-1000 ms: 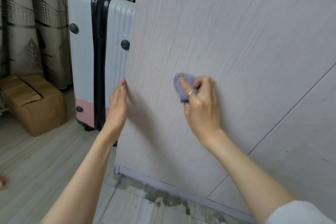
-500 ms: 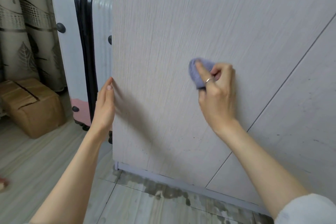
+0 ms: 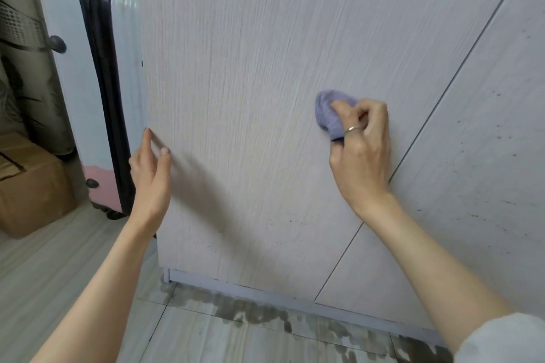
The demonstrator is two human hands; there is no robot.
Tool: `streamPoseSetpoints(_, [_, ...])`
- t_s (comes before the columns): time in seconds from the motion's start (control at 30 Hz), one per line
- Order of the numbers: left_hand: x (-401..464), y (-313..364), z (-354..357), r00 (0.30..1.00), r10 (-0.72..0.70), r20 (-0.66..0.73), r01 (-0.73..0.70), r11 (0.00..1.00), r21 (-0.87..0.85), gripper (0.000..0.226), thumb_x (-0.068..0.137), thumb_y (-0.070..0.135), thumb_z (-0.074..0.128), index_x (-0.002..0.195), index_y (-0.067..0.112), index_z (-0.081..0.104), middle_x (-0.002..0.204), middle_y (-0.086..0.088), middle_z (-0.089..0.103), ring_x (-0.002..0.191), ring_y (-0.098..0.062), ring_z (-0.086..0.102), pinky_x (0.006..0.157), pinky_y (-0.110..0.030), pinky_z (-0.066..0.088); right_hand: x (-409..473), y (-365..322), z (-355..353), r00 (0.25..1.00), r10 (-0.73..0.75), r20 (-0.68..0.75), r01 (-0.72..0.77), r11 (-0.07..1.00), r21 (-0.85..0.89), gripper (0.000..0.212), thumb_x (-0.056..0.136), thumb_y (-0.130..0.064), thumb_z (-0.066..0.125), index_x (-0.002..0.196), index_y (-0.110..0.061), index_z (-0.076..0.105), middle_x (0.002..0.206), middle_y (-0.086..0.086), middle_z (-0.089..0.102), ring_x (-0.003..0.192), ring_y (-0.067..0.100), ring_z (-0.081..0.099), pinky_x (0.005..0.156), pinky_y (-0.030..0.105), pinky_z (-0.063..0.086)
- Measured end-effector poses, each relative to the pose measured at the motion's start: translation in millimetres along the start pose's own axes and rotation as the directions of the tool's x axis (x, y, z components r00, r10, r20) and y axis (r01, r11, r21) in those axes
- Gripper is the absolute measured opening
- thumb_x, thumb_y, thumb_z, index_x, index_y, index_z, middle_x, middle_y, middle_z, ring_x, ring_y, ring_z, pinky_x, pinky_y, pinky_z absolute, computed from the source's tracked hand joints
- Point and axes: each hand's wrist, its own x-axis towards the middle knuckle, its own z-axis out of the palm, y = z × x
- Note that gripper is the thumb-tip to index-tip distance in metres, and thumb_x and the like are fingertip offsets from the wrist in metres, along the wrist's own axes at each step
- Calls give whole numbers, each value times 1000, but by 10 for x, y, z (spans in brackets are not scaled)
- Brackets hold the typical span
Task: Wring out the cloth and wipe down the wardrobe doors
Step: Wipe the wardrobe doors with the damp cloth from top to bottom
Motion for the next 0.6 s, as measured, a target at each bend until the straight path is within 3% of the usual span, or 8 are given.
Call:
streamPoseSetpoints(0.07, [-9, 0, -14, 1000, -1, 3, 1, 1000, 7, 51, 102, 39, 28, 149, 34, 9, 155, 3, 7, 143, -16, 9, 117, -47, 11, -310, 6, 69, 987, -145, 62, 148, 988, -43, 34, 81, -1, 39, 111, -15, 47, 98, 9, 37, 83, 26, 41, 62, 33, 36])
streamPoseSetpoints(0.17, [-18, -18, -40, 1000, -4, 11, 4, 1000, -7, 51, 102, 41, 28, 149, 37, 10, 155, 5, 7, 143, -15, 10, 116, -47, 11, -829, 115, 77, 826, -483, 292, 525, 847, -86, 20, 92, -1, 39, 107, -14, 46, 91, 12, 53, 75, 27, 50, 59, 32, 39])
streamPoseSetpoints(0.23, [-27, -12, -52, 1000, -1, 6, 1, 1000, -20, 49, 102, 41, 28, 148, 37, 13, 155, 5, 9, 143, -14, 12, 116, -44, 12, -779, 270, -15, 776, -536, 331, 592, 801, -88, 19, 91, -4, 46, 107, -15, 47, 90, 13, 59, 76, 27, 52, 61, 34, 36])
streamPoseSetpoints(0.3, [-35, 0, -59, 1000, 4, -3, -4, 999, -41, 48, 102, 39, 29, 148, 37, 16, 154, 6, 12, 141, -12, 16, 115, -39, 14, -501, 408, -131, 863, -453, 225, 491, 857, -155, 29, 86, -6, 51, 112, -16, 49, 101, 13, 49, 82, 28, 44, 65, 37, 30])
streamPoseSetpoints(0.37, [-44, 1, -65, 1000, 6, -8, -6, 999, -50, 47, 102, 39, 30, 147, 38, 19, 153, 7, 14, 140, -11, 18, 113, -37, 16, -138, 489, -261, 969, -238, 66, 247, 942, -227, 39, 79, -2, 52, 115, -16, 48, 103, 13, 40, 85, 30, 39, 67, 38, 27])
streamPoseSetpoints(0.47, [-42, -3, -61, 1000, 14, -18, -15, 999, -51, 48, 102, 39, 31, 148, 37, 19, 153, 6, 15, 141, -12, 18, 114, -38, 15, 137, 471, -331, 992, 29, -123, -56, 973, -225, 47, 69, 6, 51, 110, -17, 50, 98, 20, 48, 84, 30, 41, 68, 38, 31])
streamPoseSetpoints(0.53, [-39, 1, -47, 1000, 11, -16, -12, 999, -50, 48, 102, 38, 31, 148, 36, 18, 153, 6, 15, 141, -12, 18, 113, -36, 15, -15, 456, -291, 990, 39, -133, -62, 983, -172, 44, 70, 4, 52, 108, -18, 50, 100, 17, 44, 85, 28, 41, 71, 37, 33])
streamPoseSetpoints(0.6, [-40, 3, -41, 1000, 3, -10, -3, 999, -51, 48, 102, 37, 31, 148, 37, 17, 153, 6, 14, 140, -11, 19, 111, -34, 16, -441, 461, -217, 999, 27, -48, -33, 991, -133, 40, 72, -3, 51, 109, -18, 50, 100, 9, 36, 85, 27, 40, 71, 37, 33])
